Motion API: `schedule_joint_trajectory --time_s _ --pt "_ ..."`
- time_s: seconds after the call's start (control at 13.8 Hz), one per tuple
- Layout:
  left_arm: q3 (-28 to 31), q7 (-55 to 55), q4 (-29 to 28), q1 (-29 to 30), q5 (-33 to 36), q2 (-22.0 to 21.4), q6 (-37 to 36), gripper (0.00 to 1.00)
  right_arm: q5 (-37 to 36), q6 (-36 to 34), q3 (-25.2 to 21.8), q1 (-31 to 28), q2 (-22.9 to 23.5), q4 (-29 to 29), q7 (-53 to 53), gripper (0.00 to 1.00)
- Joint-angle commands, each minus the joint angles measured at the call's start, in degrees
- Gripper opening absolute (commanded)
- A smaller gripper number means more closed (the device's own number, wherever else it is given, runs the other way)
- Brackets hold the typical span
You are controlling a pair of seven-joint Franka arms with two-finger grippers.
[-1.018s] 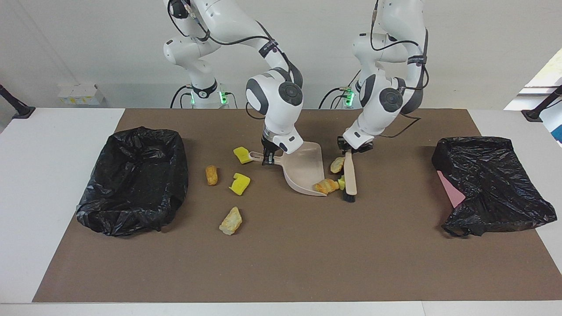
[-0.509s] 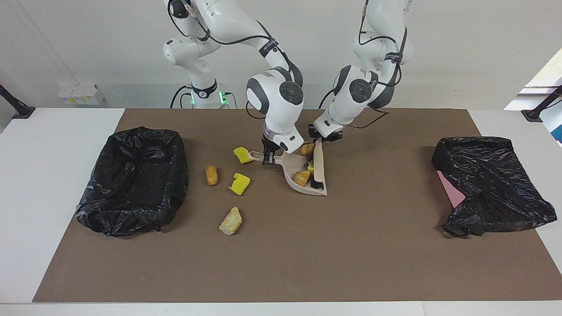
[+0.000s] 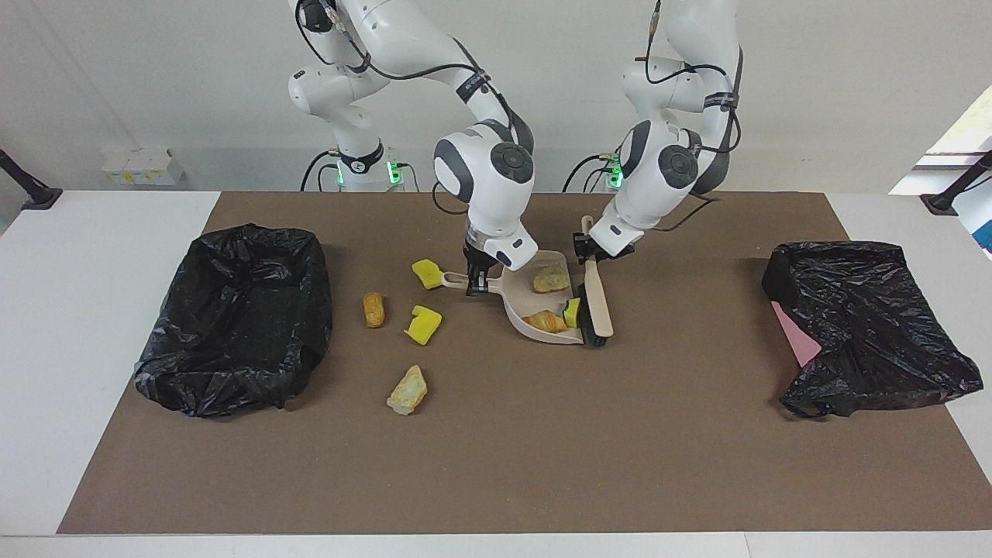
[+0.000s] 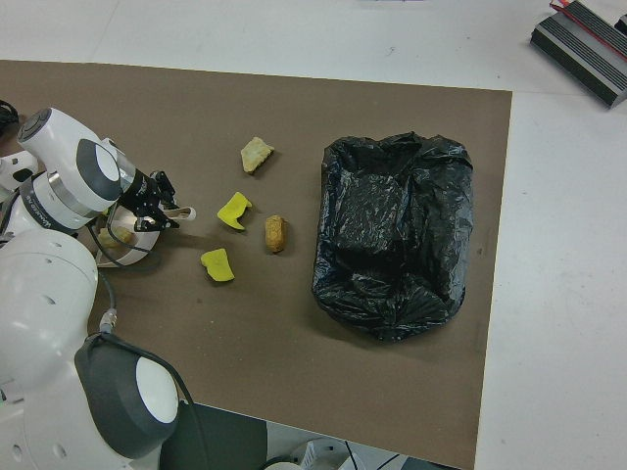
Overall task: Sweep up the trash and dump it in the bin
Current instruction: 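Sweep crumbs and sponge into the dustpan with the left gripper's brush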
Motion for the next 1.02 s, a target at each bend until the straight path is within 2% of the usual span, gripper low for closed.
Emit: schedule_joint_trajectory --time_s 0.0,0.29,0.51,0.8,0.95 --pt "-0.3 -0.2 0.2 3.5 2.6 -2.2 -2.7 0.0 0.0 2.1 0.4 -0.8 -0.6 -1.1 -2.0 0.0" --pt "-0.3 -0.1 1.7 6.1 5.2 -3.1 -6.0 0.0 1.1 2.4 0.4 -3.0 -1.8 -1.0 -5.4 0.0" --pt "-0.5 -0.6 0.3 6.0 5.3 -4.1 -5.2 0.0 1.6 2.4 0.4 -3.4 -2.3 -1.7 -6.6 0.0" --pt "-1.0 -4.1 0.2 4.7 4.7 -3.6 -2.6 0.0 1.5 4.9 0.4 -3.1 -4.6 -6.7 -6.6 0.0" --pt "-1.1 -7.8 0.8 0.8 3.4 -3.5 -1.3 0.0 1.2 6.0 0.4 -3.1 -5.3 -8.4 -6.7 0.0"
